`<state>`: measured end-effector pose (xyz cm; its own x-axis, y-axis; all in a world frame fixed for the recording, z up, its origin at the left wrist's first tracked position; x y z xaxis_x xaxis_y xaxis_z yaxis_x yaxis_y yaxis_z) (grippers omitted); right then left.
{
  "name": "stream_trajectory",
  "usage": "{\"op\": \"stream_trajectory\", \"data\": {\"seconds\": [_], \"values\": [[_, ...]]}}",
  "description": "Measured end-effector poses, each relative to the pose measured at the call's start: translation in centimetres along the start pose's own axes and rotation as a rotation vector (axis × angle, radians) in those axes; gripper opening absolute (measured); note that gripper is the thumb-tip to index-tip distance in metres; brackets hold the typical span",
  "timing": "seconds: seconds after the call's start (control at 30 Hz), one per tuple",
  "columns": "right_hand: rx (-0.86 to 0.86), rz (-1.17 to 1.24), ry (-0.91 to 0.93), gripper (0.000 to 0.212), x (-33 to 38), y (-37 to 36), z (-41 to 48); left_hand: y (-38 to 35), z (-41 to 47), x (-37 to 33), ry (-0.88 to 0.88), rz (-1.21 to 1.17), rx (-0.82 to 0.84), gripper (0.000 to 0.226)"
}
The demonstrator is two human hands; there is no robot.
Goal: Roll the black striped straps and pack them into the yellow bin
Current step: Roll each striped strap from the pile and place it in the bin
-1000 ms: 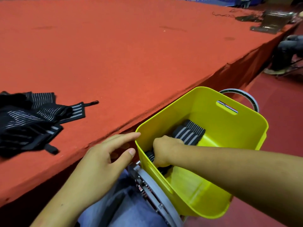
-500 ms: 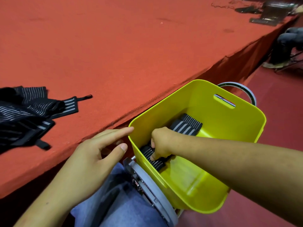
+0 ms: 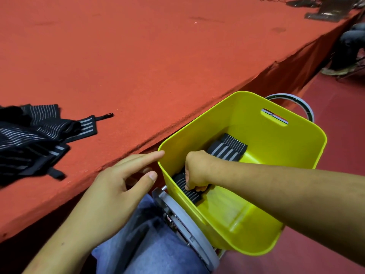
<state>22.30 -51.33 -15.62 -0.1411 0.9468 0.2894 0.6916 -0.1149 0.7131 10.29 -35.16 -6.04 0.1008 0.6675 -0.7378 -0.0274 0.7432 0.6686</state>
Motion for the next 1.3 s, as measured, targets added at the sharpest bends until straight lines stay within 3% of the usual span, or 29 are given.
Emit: {"op": "stream_trajectory", "data": {"seconds": [0.23, 0.37, 0.63, 0.73, 0.9, 1.0, 1.07, 1.2, 1.3], "values": [[0.032, 0.094, -0.028, 0.024, -0.1, 0.7, -0.4, 0.1, 0.0, -0.2, 0.001, 0.0, 0.005, 0.041], [-0.008, 0.193, 0.011, 0.01, 0.1, 3.8, -2.0, 0.0, 0.1, -0.1, -0.004, -0.02, -0.004, 0.044], [-0.251, 0.802, 0.356, 0.008, 3.7, 10.7, -10.1, 1.5, -0.8, 0.4, -0.045, -0.066, -0.061, 0.041], [-0.268, 0.976, 0.488, 0.021, 7.2, 11.3, -13.2, 3.1, -1.5, 1.9, 0.001, -0.064, -0.113, 0.035], [-0.101, 0.838, 0.643, 0.019, 15.2, 8.5, -13.3, 7.6, -3.7, 7.6, 0.141, -0.062, -0.285, 0.032], [-0.079, 0.713, 0.688, 0.002, 19.7, 6.9, -11.4, 10.3, -5.5, 11.9, 0.245, -0.046, -0.406, 0.031], [-0.078, 0.648, 0.716, 0.006, 22.8, 5.4, -9.6, 12.1, -6.6, 14.7, 0.311, -0.045, -0.474, 0.03], [-0.277, 0.346, 0.825, 0.025, 28.5, 2.7, -4.3, 15.4, -8.1, 19.9, 0.454, -0.073, -0.601, 0.023], [-0.401, 0.238, 0.82, 0.036, 30.9, 1.7, -1.1, 16.1, -8.5, 22.5, 0.514, -0.244, -0.655, 0.01]]}}
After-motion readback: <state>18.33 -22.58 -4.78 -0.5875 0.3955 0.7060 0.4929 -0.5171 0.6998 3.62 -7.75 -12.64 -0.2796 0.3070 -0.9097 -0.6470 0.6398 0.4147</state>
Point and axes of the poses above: each hand's wrist, its own z-axis towards the middle knuckle, its own y-axis out of the back of the hand, x = y × z, the point moved 6 cm from there along z, towards the middle knuckle, and after that the axes turned 3 degrees about z, right-handed, at the moved point
